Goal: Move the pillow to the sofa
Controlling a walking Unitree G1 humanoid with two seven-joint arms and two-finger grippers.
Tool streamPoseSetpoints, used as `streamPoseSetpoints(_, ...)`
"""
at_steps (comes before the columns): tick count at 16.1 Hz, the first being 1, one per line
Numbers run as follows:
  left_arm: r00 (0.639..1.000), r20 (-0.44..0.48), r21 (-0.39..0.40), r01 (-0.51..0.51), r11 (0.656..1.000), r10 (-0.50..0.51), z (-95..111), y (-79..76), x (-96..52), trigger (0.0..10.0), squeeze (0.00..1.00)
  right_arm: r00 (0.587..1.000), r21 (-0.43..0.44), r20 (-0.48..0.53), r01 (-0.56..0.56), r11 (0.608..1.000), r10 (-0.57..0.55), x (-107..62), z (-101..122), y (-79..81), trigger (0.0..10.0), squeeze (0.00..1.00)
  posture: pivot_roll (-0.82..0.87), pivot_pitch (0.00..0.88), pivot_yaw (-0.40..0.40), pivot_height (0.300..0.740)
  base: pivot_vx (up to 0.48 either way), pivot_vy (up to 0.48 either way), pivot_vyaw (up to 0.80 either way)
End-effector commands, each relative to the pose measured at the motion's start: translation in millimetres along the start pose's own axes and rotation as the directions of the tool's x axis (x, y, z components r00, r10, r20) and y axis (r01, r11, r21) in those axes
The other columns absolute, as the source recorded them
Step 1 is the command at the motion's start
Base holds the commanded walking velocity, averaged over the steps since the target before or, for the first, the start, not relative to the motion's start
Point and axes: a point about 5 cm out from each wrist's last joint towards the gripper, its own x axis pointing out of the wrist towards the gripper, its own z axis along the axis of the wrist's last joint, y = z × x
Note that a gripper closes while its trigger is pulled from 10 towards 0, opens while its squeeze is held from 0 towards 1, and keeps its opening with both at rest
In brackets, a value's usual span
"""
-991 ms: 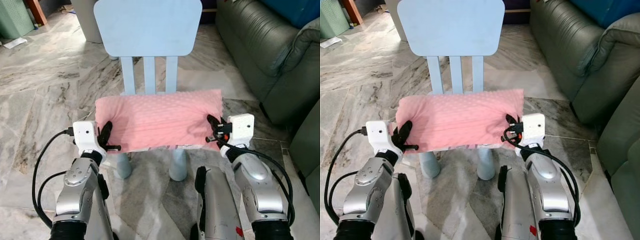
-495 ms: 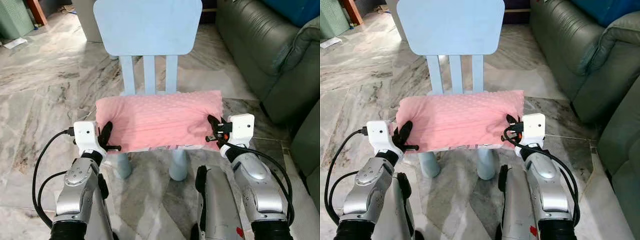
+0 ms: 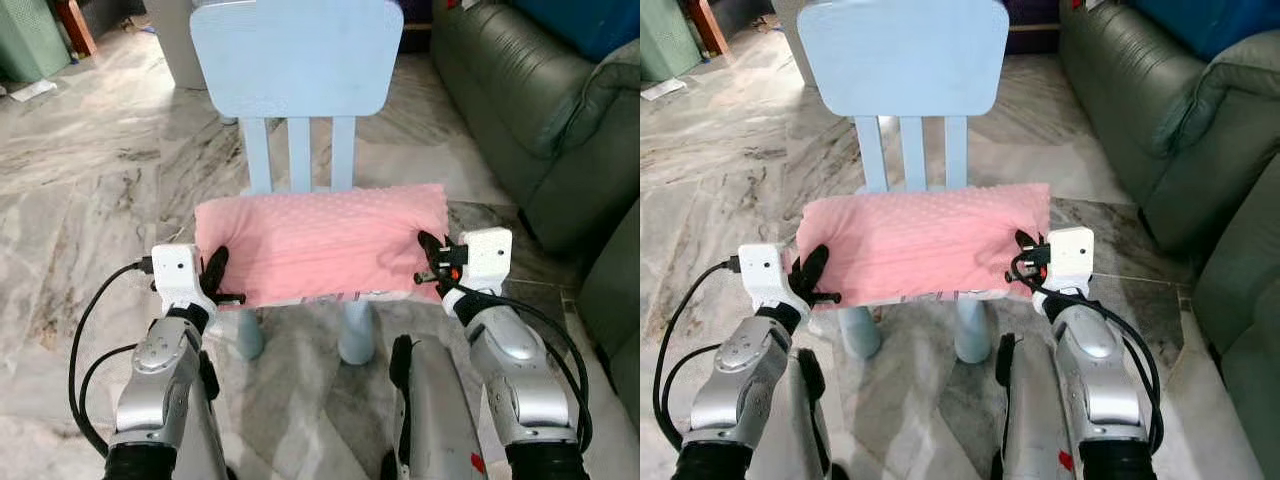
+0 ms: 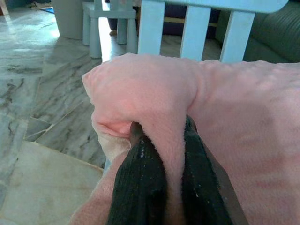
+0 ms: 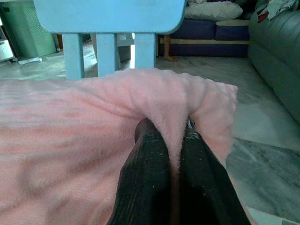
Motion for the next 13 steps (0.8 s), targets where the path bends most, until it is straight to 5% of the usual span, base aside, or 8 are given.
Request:
streamPoseSetpoints(1,0.999,0.008,0.018,-0.032,0.999,0.032,3.5,5.9,-0.4,10.0,0.00,0.998,-0.006,0.061,0.031,0.999,-0.031,0.2,15.1,-5.3,10.0,0.00,-0.10,0.000,0.030,0.449,0.000,0.000,0.00)
streamPoseSetpoints(13,1.000,-0.001,0.018,-0.025,1.000,0.025,-0.3,2.6,-0.9,10.0,0.00,0.999,-0.011,0.048,0.018,1.000,-0.018,0.9,14.9,-6.0,10.0,0.00,-0.11,0.000,0.019,0.604,0.000,0.000,0.00)
